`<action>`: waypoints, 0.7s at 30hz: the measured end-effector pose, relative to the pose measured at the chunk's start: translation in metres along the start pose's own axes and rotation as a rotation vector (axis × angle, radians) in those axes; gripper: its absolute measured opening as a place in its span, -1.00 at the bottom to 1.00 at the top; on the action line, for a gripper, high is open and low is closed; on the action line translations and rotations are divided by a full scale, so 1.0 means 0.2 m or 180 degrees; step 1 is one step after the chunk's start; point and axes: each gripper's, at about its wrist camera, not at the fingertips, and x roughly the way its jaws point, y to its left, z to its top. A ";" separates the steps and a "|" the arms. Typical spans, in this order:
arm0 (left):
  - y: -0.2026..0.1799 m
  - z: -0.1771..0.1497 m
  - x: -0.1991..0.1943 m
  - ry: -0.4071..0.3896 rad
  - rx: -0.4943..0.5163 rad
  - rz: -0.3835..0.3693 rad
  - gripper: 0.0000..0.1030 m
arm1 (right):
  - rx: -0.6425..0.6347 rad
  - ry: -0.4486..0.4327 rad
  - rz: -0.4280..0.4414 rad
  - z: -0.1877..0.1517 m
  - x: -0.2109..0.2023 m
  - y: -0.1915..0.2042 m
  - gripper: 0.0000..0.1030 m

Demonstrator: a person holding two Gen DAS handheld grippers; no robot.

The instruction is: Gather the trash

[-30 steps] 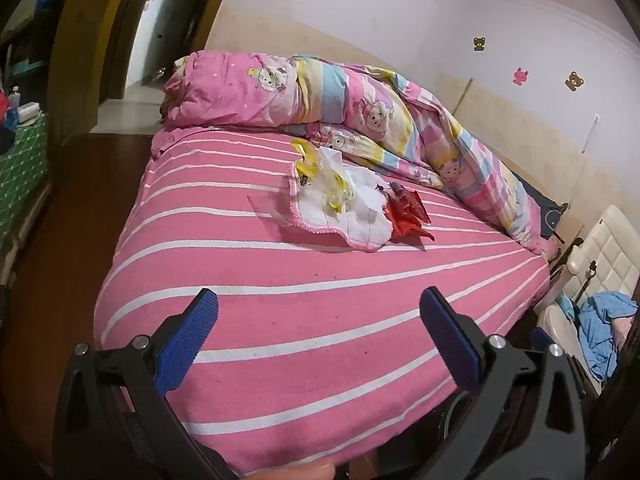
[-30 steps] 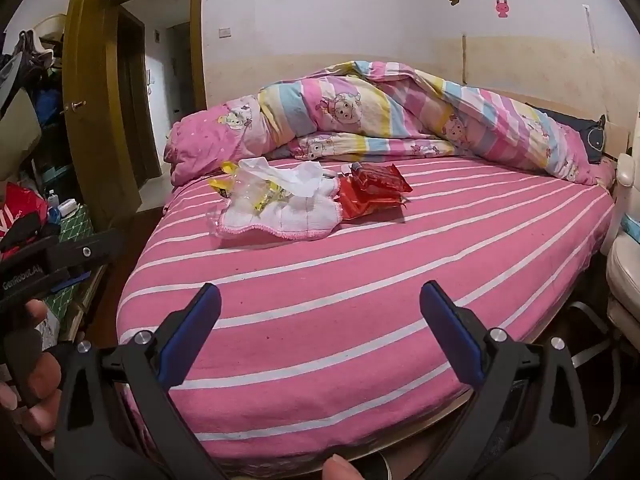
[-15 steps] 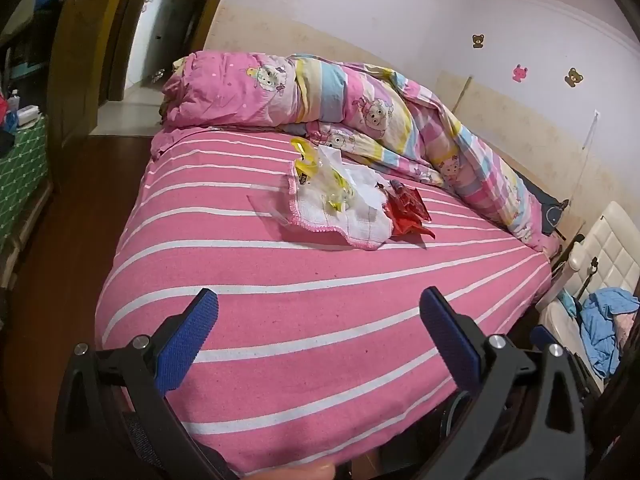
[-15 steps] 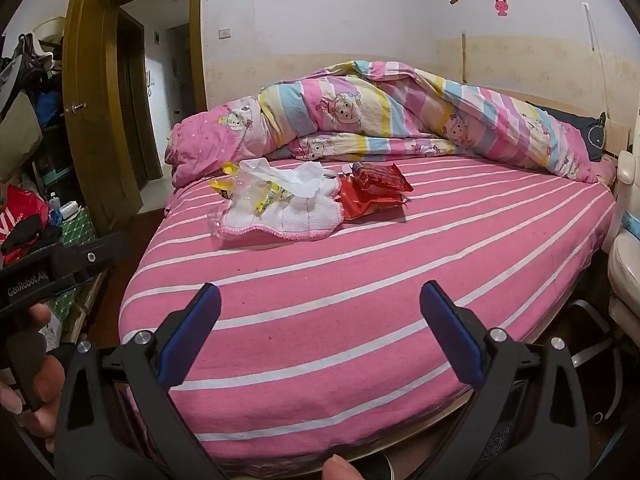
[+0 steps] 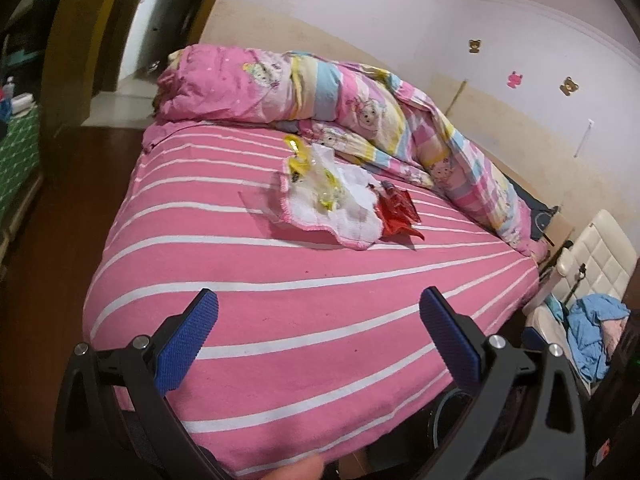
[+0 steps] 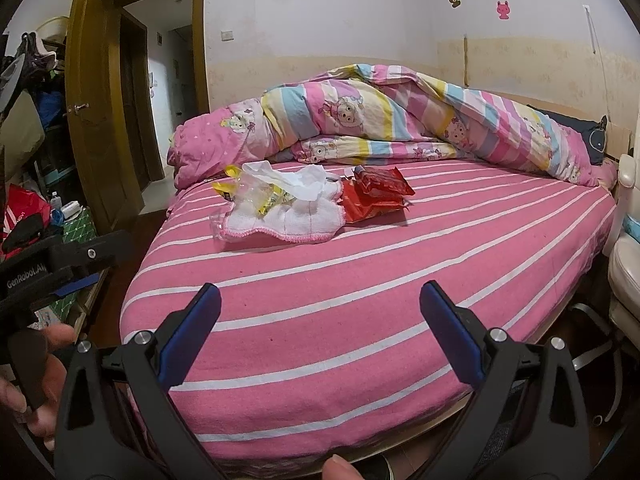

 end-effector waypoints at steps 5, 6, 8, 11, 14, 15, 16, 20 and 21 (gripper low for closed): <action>-0.02 0.01 -0.01 -0.0006 0.0083 -0.0066 0.90 | -0.0006 -0.0035 -0.0002 0.00 -0.02 0.00 0.90; -0.02 0.01 -0.01 -0.0006 0.0081 -0.0070 0.90 | -0.0002 -0.0037 0.0001 0.00 -0.02 -0.01 0.90; -0.02 0.01 -0.02 -0.0017 0.0062 -0.0086 0.90 | -0.0002 -0.0034 0.0003 0.00 -0.02 -0.01 0.90; -0.01 0.01 -0.03 -0.0040 0.0043 -0.0079 0.90 | 0.0004 -0.0040 0.0007 0.00 -0.02 -0.01 0.90; -0.01 0.02 -0.03 -0.0042 0.0044 -0.0070 0.90 | 0.0005 -0.0042 0.0007 0.00 -0.02 -0.02 0.90; -0.01 0.02 -0.03 -0.0042 0.0045 -0.0069 0.90 | 0.0005 -0.0044 0.0008 0.01 -0.03 -0.02 0.90; -0.01 0.02 -0.03 -0.0043 0.0044 -0.0070 0.90 | 0.0005 -0.0043 0.0010 0.01 -0.03 -0.02 0.90; 0.00 0.01 -0.03 -0.0043 0.0032 -0.0063 0.90 | 0.0009 -0.0042 0.0009 0.01 -0.03 -0.02 0.90; 0.00 0.01 -0.03 -0.0044 0.0035 -0.0060 0.90 | 0.0006 -0.0041 0.0009 0.01 -0.02 -0.02 0.90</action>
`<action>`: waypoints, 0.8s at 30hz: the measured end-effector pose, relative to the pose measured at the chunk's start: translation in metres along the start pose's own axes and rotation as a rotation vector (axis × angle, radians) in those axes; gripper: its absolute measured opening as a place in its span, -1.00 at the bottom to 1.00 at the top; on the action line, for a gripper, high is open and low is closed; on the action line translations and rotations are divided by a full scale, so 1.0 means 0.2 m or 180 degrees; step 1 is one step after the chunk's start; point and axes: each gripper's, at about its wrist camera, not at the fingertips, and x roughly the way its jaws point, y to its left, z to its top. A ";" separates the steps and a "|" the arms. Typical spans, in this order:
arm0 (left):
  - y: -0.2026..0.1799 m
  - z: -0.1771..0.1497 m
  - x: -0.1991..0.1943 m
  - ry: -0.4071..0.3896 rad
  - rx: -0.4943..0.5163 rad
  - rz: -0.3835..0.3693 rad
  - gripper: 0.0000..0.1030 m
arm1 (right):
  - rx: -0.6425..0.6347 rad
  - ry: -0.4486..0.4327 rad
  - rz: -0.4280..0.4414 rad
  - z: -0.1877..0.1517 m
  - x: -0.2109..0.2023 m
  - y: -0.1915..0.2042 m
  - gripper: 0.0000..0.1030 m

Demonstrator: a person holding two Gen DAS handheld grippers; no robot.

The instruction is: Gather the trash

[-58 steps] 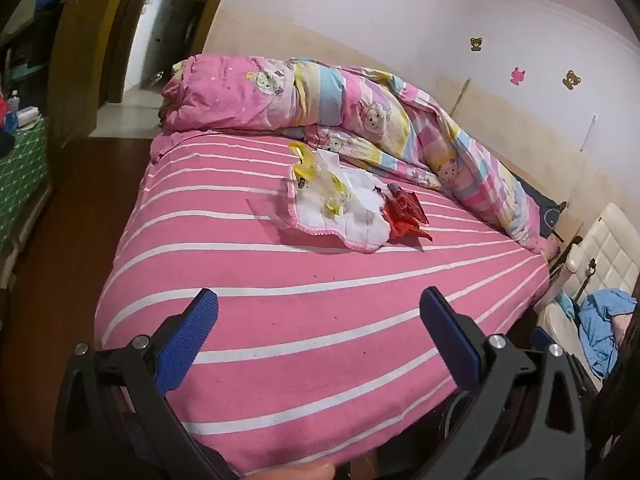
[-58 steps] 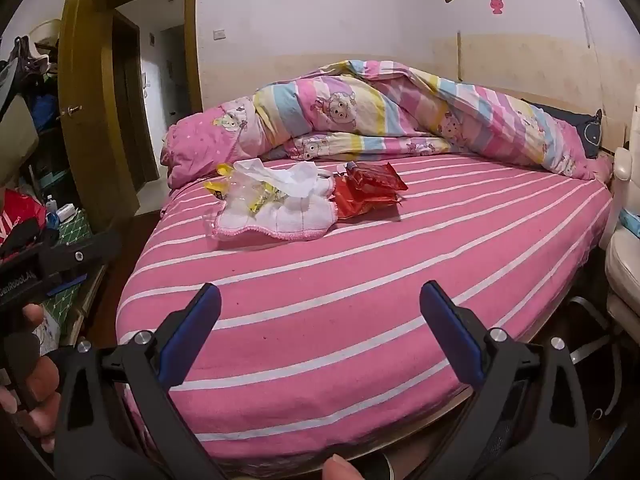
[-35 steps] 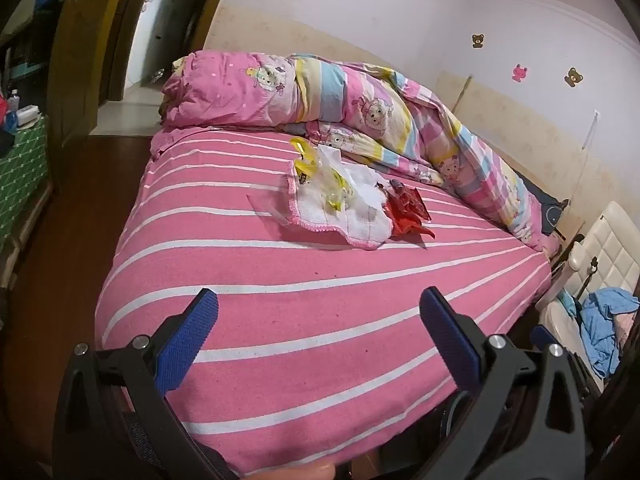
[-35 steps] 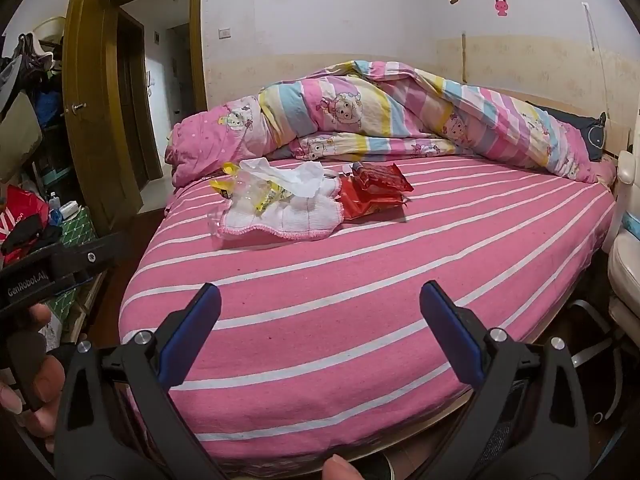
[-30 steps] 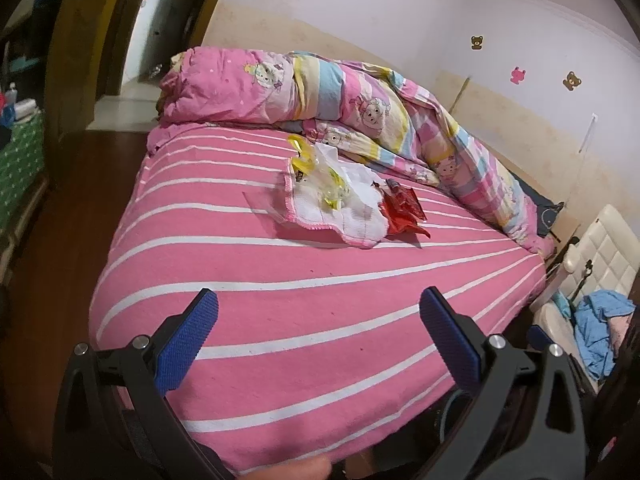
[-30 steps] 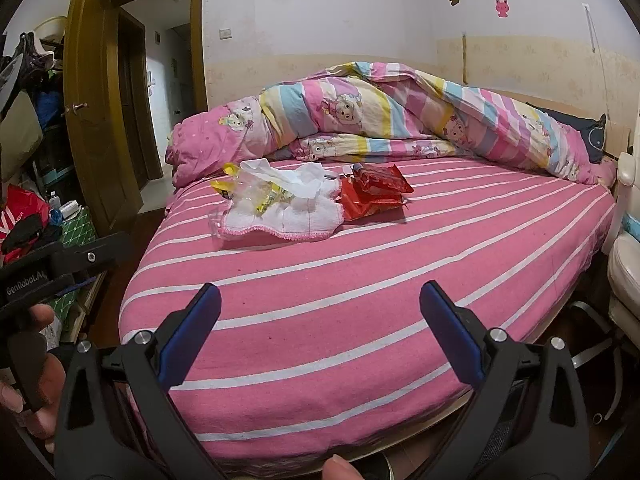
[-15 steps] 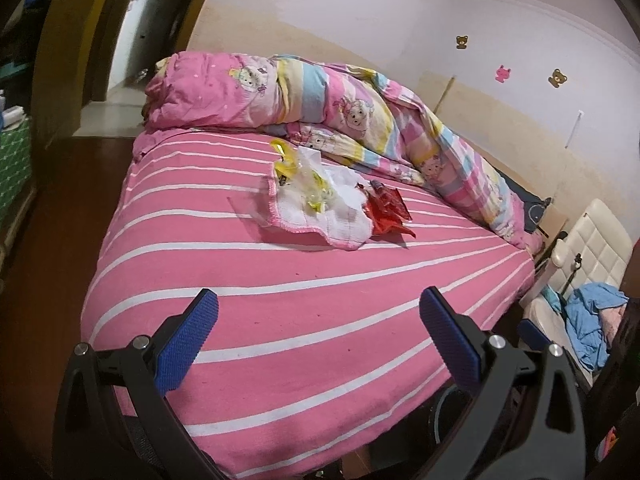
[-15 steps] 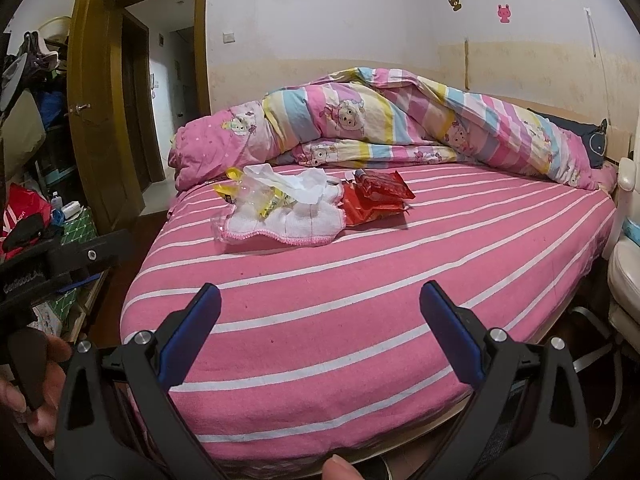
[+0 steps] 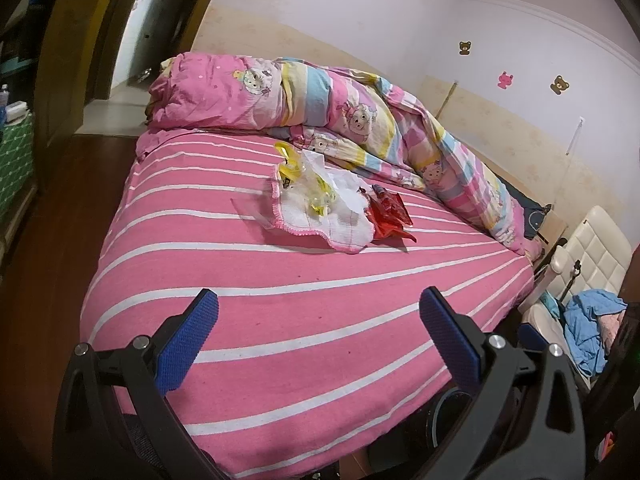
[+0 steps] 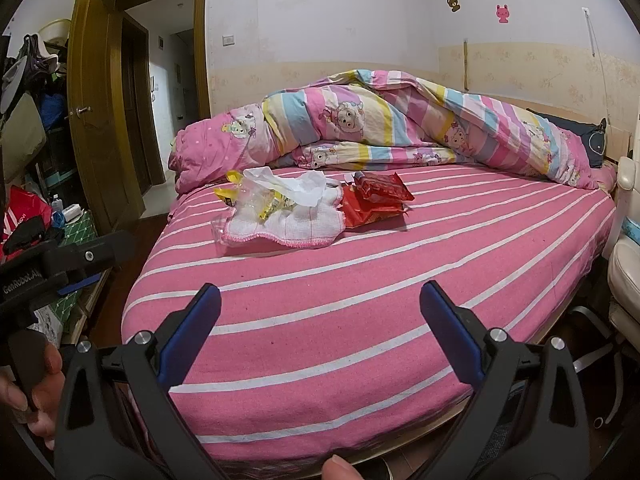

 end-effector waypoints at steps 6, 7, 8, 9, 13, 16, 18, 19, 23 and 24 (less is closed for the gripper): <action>0.01 0.01 0.00 -0.0006 -0.0017 0.0039 0.88 | 0.0001 0.0000 -0.0002 0.00 0.00 0.00 0.90; 0.01 0.01 0.00 -0.0003 -0.0019 0.0043 0.88 | 0.0001 -0.0001 -0.0002 0.00 0.00 0.00 0.90; 0.02 0.01 0.00 -0.0002 -0.0023 0.0046 0.88 | 0.0001 -0.0002 -0.0003 0.00 0.00 0.00 0.90; 0.01 0.00 0.00 -0.0002 -0.0025 0.0050 0.88 | 0.0001 -0.0004 -0.0001 0.00 0.00 0.00 0.90; 0.01 0.00 0.00 -0.0007 -0.0028 0.0064 0.88 | -0.0002 -0.0002 -0.0002 0.00 0.00 0.00 0.90; 0.01 0.00 0.00 -0.0017 -0.0030 0.0093 0.88 | 0.0001 -0.0003 0.0000 0.00 0.00 0.00 0.90; 0.01 0.00 -0.01 -0.0019 -0.0031 0.0105 0.88 | 0.0003 -0.0004 0.0000 0.00 0.00 0.00 0.90; 0.01 0.00 -0.01 -0.0019 -0.0029 0.0109 0.88 | 0.0002 -0.0006 -0.0002 0.00 0.00 0.00 0.90; 0.00 0.00 -0.01 -0.0002 -0.0009 0.0111 0.78 | -0.0002 -0.0006 -0.0004 0.00 0.00 0.00 0.90; 0.00 -0.01 -0.01 0.0004 -0.0012 0.0101 0.71 | 0.0001 -0.0004 -0.0002 0.00 0.00 0.00 0.90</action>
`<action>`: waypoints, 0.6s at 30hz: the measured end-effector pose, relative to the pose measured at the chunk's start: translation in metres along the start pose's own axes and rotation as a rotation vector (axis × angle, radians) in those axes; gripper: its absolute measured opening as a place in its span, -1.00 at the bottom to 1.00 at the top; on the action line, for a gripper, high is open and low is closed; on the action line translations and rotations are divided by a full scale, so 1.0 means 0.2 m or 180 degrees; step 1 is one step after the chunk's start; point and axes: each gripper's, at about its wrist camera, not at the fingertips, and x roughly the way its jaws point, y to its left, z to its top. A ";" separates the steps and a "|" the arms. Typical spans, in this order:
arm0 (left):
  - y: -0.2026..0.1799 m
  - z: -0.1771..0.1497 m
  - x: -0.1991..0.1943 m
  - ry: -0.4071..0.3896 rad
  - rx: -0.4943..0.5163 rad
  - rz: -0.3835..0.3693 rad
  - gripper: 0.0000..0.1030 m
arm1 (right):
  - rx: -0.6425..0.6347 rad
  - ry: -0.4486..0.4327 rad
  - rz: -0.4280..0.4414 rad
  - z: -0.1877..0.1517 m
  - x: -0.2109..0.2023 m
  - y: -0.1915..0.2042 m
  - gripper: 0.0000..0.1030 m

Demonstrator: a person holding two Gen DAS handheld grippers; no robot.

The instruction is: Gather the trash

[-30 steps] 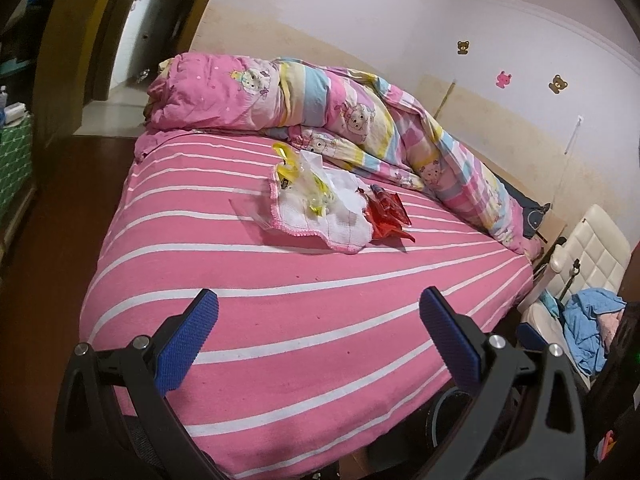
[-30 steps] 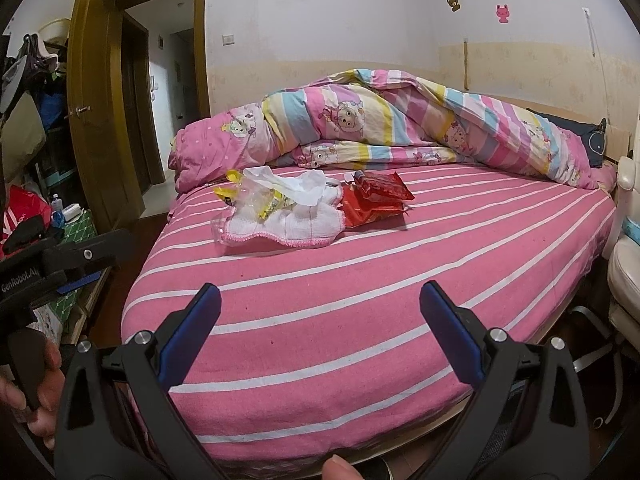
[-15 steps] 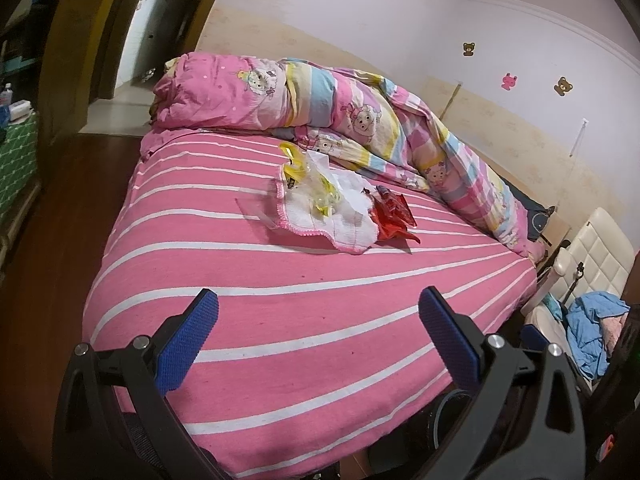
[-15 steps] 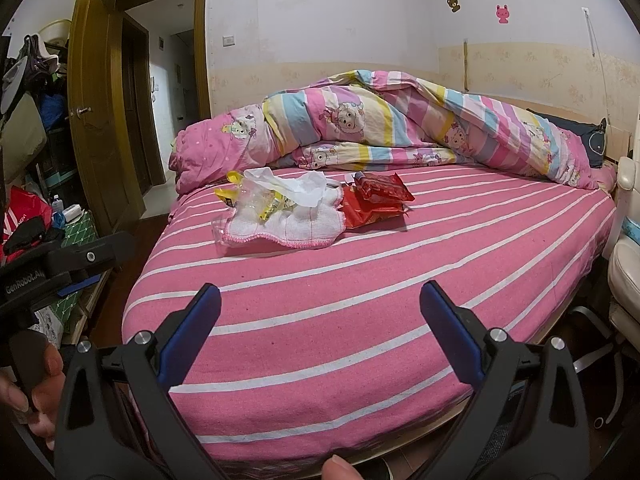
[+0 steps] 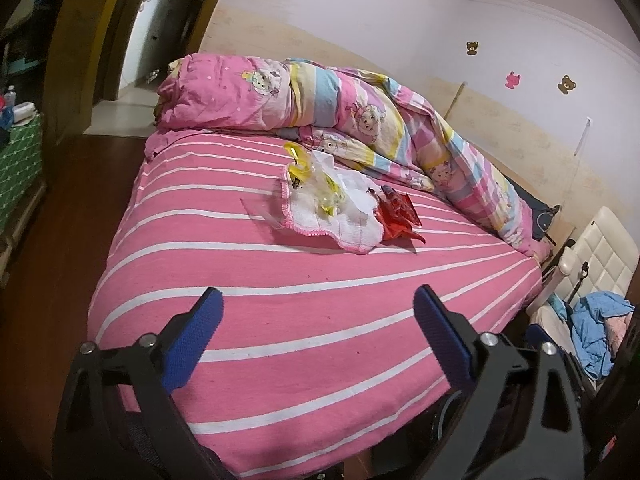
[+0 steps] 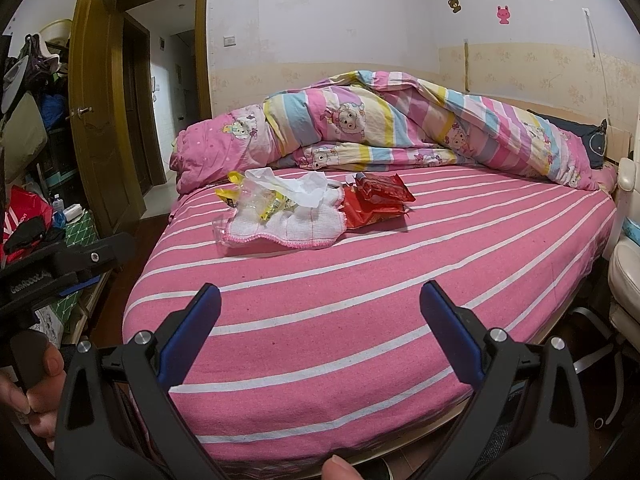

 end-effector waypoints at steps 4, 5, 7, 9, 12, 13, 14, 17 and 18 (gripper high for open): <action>0.01 0.01 0.01 0.0022 -0.0046 -0.0007 0.66 | -0.0008 0.0005 -0.0003 0.01 0.00 0.00 0.90; 0.01 0.01 0.01 0.0022 -0.0051 -0.0002 0.66 | -0.0010 0.0003 -0.0004 0.01 0.00 0.01 0.90; 0.01 0.01 0.01 0.0027 -0.0057 0.0000 0.66 | -0.0009 0.0004 -0.0005 0.01 0.00 0.01 0.90; 0.01 0.01 0.01 0.0027 -0.0045 -0.0001 0.66 | -0.0007 0.0005 -0.0005 0.01 0.00 0.01 0.90; 0.01 0.00 0.01 0.0029 -0.0040 -0.0002 0.66 | -0.0007 0.0001 -0.0004 0.01 0.00 0.01 0.90; 0.01 0.00 0.01 0.0029 -0.0043 -0.0001 0.66 | -0.0008 0.0003 -0.0003 0.01 0.00 0.01 0.90; 0.02 0.00 0.01 0.0031 -0.0047 0.0000 0.66 | -0.0008 0.0003 -0.0004 0.01 0.00 0.01 0.90; 0.01 0.00 0.01 0.0033 -0.0051 0.0001 0.66 | -0.0011 0.0002 -0.0002 0.01 0.00 0.01 0.90; 0.01 0.00 0.01 0.0035 -0.0054 0.0001 0.66 | -0.0012 0.0000 -0.0006 0.01 0.00 0.01 0.90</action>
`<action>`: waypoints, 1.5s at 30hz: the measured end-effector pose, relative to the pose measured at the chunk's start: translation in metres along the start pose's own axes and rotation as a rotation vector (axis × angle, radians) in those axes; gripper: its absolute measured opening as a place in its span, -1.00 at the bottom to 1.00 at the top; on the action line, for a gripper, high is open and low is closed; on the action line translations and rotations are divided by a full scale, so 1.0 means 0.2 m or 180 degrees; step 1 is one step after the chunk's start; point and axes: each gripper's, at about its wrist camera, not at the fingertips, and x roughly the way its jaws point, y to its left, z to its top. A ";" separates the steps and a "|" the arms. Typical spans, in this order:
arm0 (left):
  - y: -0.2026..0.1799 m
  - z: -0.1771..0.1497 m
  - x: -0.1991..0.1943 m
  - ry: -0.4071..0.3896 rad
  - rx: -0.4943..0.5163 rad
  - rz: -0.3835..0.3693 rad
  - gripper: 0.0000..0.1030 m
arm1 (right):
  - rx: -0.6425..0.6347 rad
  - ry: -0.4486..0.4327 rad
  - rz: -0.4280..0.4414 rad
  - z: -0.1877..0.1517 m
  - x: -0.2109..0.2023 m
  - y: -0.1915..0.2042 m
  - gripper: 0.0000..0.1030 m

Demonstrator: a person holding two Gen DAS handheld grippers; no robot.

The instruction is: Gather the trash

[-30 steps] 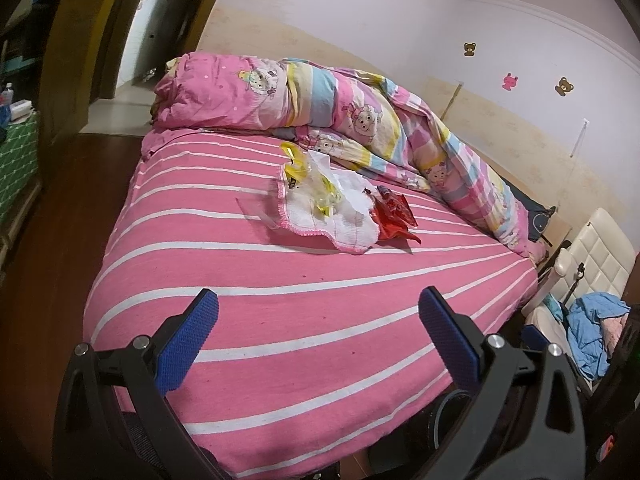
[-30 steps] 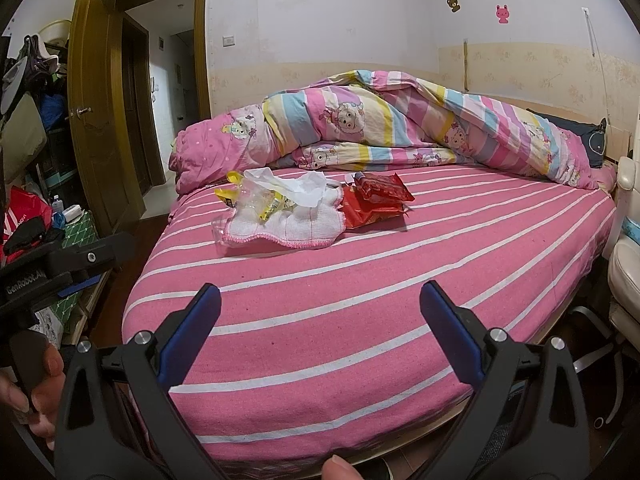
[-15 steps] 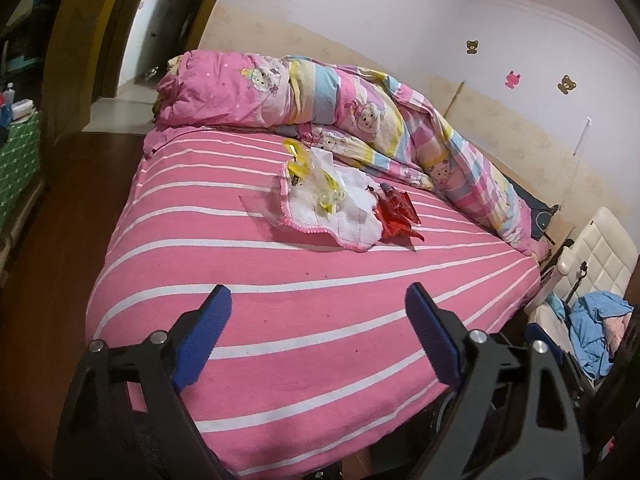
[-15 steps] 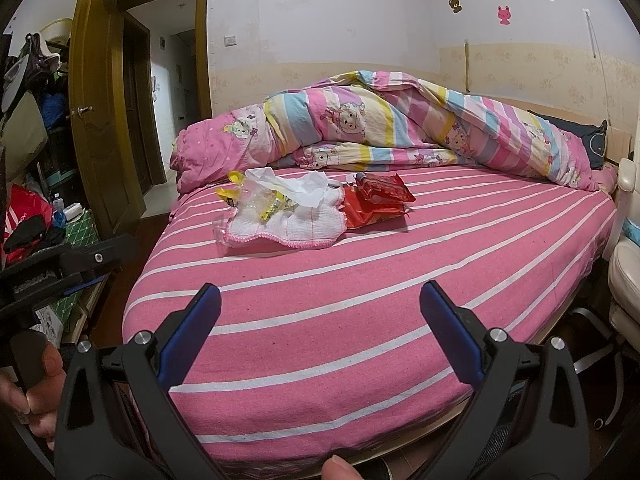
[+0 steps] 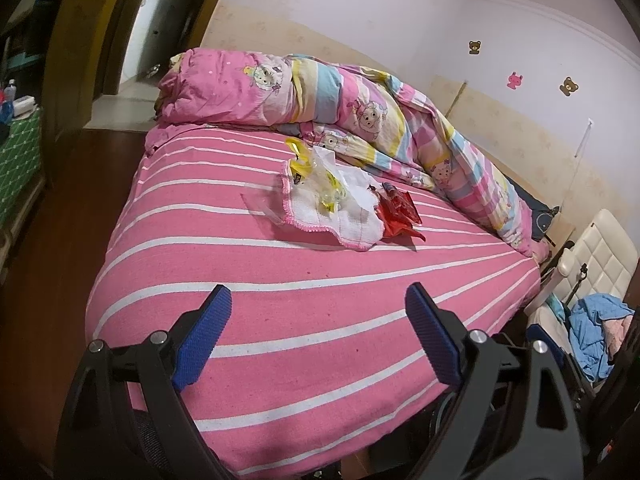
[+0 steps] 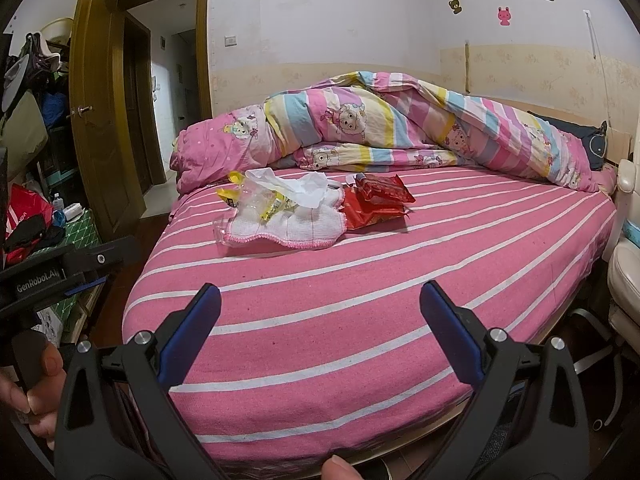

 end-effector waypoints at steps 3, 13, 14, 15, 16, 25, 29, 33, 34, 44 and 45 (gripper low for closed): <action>0.00 0.00 0.01 0.0021 -0.0004 0.0004 0.66 | -0.0001 0.0009 0.0001 0.00 0.00 0.00 0.90; -0.01 -0.01 0.01 0.0048 0.0034 0.0025 0.66 | -0.0022 0.0004 0.0003 0.01 -0.01 0.01 0.90; -0.01 -0.01 0.01 0.0050 0.0036 0.0028 0.66 | -0.0018 0.0002 0.0002 0.02 -0.02 0.01 0.90; -0.02 -0.01 0.01 0.0052 0.0042 0.0033 0.66 | -0.0017 0.0006 0.0004 0.01 -0.01 0.01 0.90; -0.02 -0.01 0.01 0.0051 0.0043 0.0034 0.66 | -0.0012 0.0007 0.0005 0.02 -0.02 0.01 0.90; -0.04 -0.03 -0.06 0.0048 0.0167 0.0112 0.66 | 0.0004 -0.0003 0.0053 0.00 -0.05 -0.01 0.90; -0.04 -0.04 -0.10 0.0096 0.0196 0.0153 0.67 | 0.0150 0.0045 0.0265 0.00 -0.06 -0.04 0.90; -0.03 -0.02 -0.17 0.0121 0.0164 0.0195 0.68 | 0.0367 0.0028 0.0303 0.00 -0.09 -0.09 0.90; -0.03 -0.01 -0.20 0.0096 0.0164 0.0170 0.71 | 0.0381 0.0027 0.0314 -0.01 -0.10 -0.09 0.90; 0.01 0.01 -0.12 0.0127 0.0290 0.0092 0.80 | 0.0403 0.0061 0.0375 0.00 -0.06 -0.08 0.90; 0.01 0.01 -0.10 0.0130 0.0298 0.0080 0.80 | 0.0347 0.0072 0.0382 0.01 -0.03 -0.06 0.90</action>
